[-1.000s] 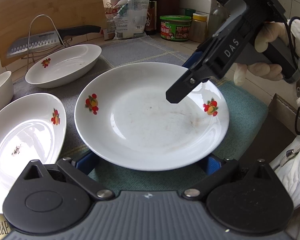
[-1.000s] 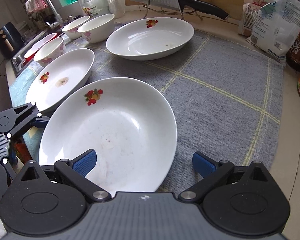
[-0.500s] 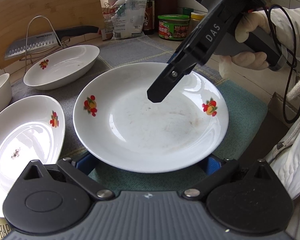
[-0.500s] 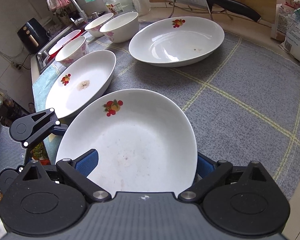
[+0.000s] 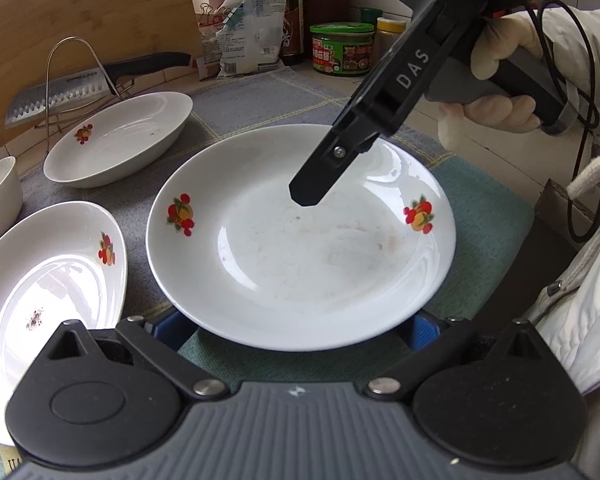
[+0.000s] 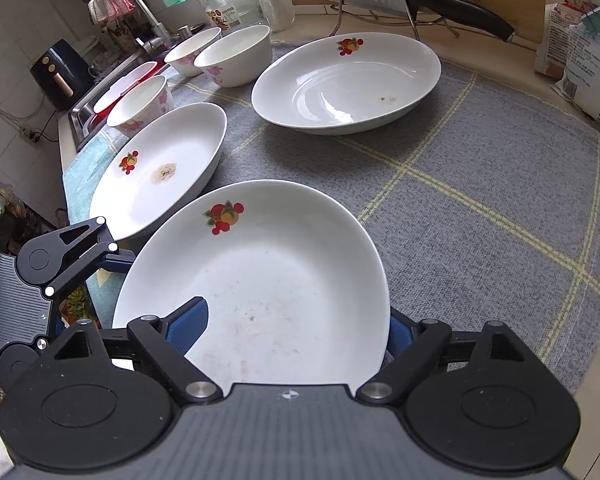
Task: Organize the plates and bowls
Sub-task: 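Lift the clean white plate with the right gripper and carry it toward the cutting board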
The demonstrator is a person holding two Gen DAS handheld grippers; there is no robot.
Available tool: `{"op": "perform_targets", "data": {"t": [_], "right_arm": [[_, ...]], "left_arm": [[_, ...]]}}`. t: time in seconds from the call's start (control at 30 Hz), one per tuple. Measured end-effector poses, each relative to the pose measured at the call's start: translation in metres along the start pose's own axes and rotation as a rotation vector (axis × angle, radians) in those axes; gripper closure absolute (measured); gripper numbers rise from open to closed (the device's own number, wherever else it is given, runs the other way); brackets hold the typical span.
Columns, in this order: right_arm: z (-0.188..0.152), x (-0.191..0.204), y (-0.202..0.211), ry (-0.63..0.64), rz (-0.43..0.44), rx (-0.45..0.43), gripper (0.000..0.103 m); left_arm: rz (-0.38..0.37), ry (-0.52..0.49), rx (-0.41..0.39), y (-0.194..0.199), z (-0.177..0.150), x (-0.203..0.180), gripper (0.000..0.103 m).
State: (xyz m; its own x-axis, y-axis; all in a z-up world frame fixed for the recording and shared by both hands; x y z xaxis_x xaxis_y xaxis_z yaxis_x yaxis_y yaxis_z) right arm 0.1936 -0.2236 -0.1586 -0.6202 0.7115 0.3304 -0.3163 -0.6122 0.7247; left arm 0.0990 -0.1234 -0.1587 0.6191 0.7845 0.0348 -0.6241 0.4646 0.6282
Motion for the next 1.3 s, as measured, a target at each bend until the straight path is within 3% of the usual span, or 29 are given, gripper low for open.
{"op": "perform_targets", "data": {"t": [0.27,0.63,0.83,1.3], "right_arm": [[0.009,-0.013,0.022,-0.026,-0.043,-0.063,0.010],[0.023,-0.074,0.053,-0.100,-0.178,-0.186,0.010],[0.028,-0.104,0.052,-0.102,-0.264,-0.210,0.010],[0.036,-0.145,0.048,-0.155,-0.316,-0.247,0.010]], "left_arm": [[-0.020,-0.049,-0.033,-0.007,0.026,-0.006,0.002],[-0.067,-0.115,-0.114,-0.060,0.076,-0.008,0.002],[-0.063,-0.132,-0.131,-0.092,0.097,-0.003,0.002],[-0.052,-0.121,-0.123,-0.131,0.109,0.006,0.002]]}}
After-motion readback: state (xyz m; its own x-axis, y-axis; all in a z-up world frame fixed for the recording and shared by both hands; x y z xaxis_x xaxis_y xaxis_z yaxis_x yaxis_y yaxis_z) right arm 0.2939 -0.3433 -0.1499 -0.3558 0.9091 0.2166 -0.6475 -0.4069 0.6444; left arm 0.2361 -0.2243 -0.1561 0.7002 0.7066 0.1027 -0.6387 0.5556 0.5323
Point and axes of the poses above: each gripper's, at about its wrist camera, not at the fingertips, and y roughly against the way its jaws point, x to its left, z to its top, the point moved 9 cm from there along -y, roughly the way its jaws point, and after that the axes turned 9 degrees about -x, right-handed, at the moved point
